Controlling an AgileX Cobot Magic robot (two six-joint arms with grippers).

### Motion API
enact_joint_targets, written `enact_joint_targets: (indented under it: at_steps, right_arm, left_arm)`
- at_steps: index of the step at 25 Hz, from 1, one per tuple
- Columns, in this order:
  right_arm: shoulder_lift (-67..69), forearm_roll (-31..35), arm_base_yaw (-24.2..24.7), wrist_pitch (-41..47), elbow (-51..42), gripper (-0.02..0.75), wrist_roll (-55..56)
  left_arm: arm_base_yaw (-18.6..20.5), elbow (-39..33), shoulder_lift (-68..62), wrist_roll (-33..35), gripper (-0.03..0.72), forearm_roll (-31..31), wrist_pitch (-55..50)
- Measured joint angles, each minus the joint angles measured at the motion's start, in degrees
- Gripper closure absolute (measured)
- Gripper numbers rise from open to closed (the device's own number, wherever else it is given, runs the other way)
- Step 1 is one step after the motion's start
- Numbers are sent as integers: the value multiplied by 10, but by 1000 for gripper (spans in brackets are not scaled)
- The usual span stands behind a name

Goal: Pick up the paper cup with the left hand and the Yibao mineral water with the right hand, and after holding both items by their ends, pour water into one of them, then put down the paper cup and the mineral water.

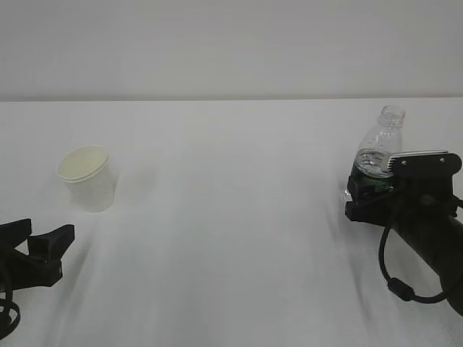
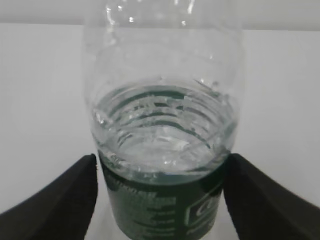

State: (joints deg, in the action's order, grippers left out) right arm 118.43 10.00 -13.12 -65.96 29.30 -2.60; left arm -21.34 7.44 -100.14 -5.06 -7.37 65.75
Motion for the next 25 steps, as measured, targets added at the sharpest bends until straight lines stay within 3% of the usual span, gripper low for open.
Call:
enact_joint_targets:
  at_steps: [25]
  right_arm:
    - [52, 13, 0, 0, 52, 146, 0]
  left_arm:
    - [0, 0, 0, 0, 201, 0, 0]
